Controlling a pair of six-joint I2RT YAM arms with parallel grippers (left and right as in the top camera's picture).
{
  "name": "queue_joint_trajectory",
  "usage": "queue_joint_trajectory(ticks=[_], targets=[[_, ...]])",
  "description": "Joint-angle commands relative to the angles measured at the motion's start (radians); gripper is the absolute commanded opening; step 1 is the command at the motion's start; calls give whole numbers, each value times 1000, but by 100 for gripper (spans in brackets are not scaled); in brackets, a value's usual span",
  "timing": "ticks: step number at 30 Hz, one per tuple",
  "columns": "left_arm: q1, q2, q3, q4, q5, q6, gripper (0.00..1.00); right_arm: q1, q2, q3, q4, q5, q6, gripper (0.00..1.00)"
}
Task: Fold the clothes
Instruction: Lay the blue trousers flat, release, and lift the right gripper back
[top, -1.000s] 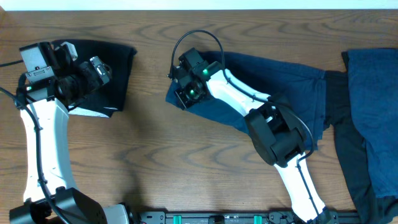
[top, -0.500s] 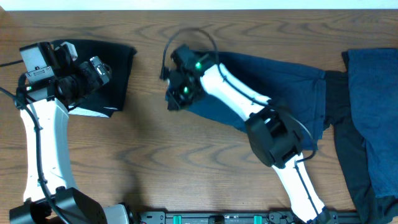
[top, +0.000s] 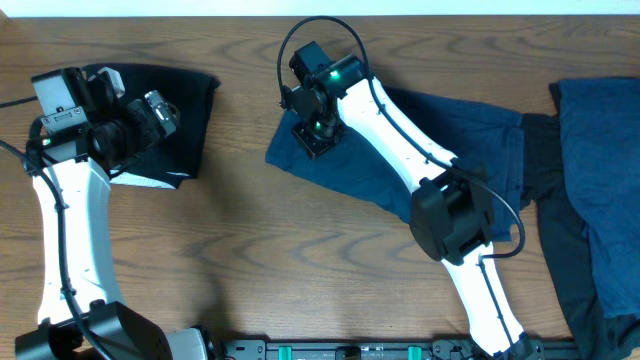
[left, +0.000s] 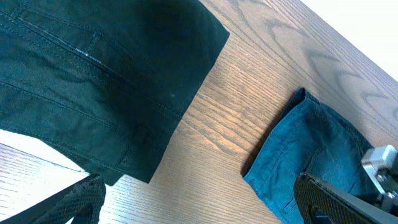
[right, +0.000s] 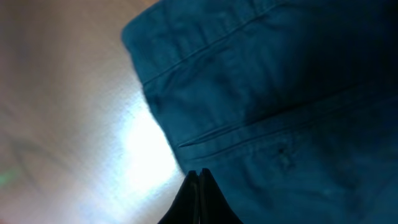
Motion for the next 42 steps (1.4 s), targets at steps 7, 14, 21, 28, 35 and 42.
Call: queue_joint_trajectory(ticks=[7, 14, 21, 28, 35, 42], targets=[[-2, 6, -5, -1, -5, 5, 98, 11, 101, 11, 24, 124, -42, 1], [-2, 6, -5, -1, -5, 6, 98, 37, 148, 11, -48, 50, -121, 1], [-2, 6, -5, -1, -5, 5, 98, 122, 149, 11, -139, 13, -199, 1], [-2, 6, -5, -1, -5, 6, 98, 174, 149, 26, -133, 70, -217, 1], [-2, 6, -5, -1, -4, 5, 98, 129, 148, 166, -164, 58, -213, 1], [-2, 6, -5, -1, -5, 5, 98, 55, 148, 325, -224, 59, -214, 4]])
